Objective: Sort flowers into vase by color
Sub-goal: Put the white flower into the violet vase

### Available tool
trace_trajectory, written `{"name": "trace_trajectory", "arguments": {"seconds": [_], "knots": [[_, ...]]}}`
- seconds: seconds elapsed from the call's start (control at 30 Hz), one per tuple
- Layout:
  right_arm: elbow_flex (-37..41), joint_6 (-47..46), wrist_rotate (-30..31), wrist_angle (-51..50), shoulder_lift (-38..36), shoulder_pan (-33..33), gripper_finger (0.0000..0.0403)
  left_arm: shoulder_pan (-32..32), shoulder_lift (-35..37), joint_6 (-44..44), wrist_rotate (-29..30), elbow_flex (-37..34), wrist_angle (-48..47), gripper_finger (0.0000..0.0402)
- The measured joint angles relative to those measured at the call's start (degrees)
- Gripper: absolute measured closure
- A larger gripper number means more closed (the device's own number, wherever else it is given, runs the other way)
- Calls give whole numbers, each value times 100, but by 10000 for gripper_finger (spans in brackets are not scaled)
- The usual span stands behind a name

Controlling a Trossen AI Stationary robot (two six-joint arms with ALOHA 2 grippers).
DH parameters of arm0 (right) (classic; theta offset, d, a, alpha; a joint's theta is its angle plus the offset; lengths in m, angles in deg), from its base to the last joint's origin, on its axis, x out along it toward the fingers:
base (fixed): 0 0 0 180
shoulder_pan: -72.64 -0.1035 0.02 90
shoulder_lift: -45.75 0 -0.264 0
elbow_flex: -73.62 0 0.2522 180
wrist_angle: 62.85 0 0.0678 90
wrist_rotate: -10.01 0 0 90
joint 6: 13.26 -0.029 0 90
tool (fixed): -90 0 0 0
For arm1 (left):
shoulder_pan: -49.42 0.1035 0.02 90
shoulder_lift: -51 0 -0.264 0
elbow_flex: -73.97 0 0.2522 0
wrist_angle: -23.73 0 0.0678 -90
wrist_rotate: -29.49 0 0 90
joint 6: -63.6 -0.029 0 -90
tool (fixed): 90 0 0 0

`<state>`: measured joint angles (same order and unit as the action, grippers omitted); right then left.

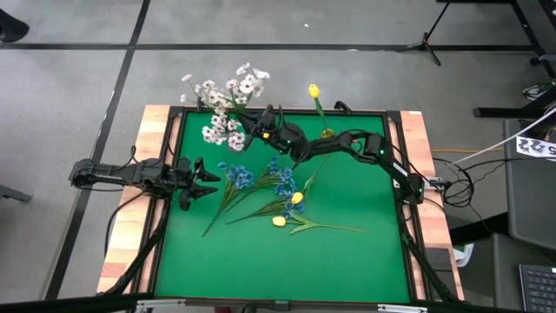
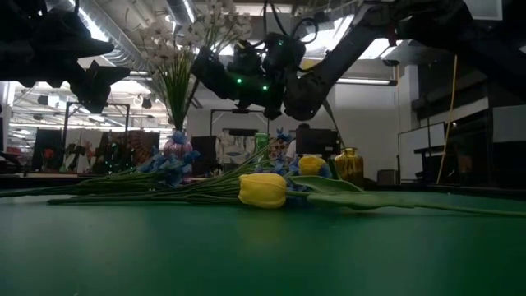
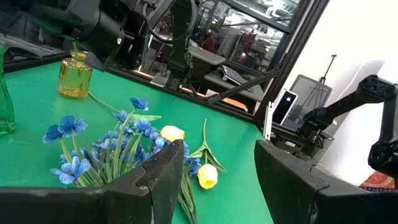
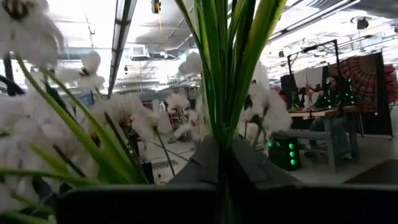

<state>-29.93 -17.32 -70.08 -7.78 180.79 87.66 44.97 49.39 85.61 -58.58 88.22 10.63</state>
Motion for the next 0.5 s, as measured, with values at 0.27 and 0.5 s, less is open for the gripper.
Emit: {"name": "trace_trajectory", "arguments": {"seconds": [0.27, 0.5], "knots": [[180, -11, 78, -7, 0, 12, 392, -1, 0, -38, 0, 0, 0, 208], [183, -6, -13, -92, -1, 36, 390, -2, 0, -51, 4, 0, 0, 208]]}}
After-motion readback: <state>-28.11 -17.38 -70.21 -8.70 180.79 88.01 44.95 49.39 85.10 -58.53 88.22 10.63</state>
